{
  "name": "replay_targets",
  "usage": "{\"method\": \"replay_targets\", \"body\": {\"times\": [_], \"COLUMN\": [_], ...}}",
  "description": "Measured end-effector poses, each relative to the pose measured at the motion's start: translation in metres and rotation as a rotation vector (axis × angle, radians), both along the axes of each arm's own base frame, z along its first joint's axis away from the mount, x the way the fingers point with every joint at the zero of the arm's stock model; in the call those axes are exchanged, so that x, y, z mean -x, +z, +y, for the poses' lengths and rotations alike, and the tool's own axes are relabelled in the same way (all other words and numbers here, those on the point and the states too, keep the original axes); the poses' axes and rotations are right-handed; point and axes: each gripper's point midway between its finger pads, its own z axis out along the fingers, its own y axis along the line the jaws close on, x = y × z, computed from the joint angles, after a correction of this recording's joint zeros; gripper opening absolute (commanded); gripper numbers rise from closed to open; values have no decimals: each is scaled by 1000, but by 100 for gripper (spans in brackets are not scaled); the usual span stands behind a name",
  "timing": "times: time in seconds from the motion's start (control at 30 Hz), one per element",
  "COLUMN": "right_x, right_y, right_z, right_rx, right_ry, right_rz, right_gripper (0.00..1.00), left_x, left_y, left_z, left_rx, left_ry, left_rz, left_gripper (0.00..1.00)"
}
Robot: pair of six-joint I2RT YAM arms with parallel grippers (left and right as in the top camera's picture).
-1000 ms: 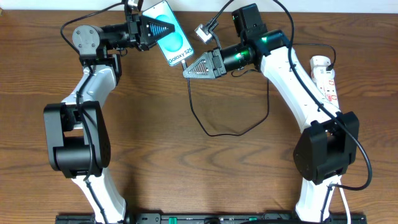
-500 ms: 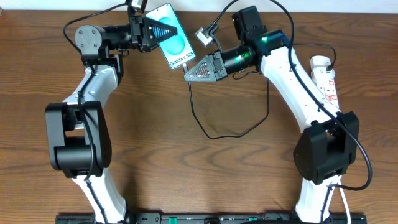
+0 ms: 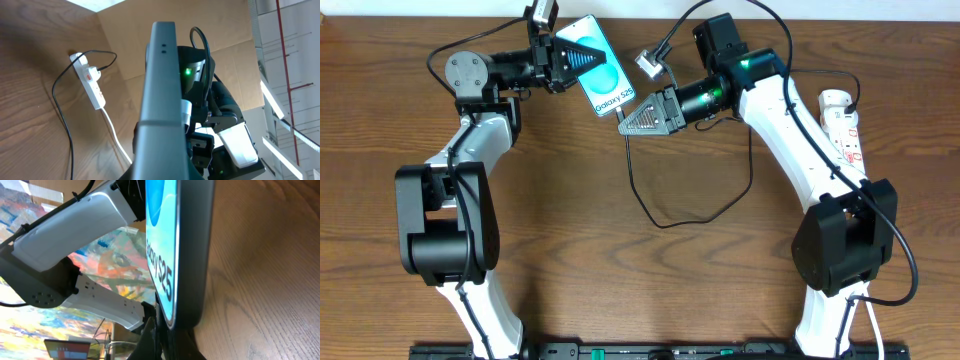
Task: Plug charger to phone and switch on socket
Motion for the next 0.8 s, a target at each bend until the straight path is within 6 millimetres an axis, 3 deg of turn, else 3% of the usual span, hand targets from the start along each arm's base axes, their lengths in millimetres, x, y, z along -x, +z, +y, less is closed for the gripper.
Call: {"method": "replay_targets", "body": {"times": [0.8], "right_x": [0], "right_y": [-2], "right_z": [-7], "right_rx": [4], "right_ry": [-3], "right_rz": [-3], "right_gripper": [1], "left_x": [6], "left_y": [0], "left_z": [-9], "left_rx": [-9], "left_ry": [-31], "left_rz": [-19], "left_gripper": [7]}}
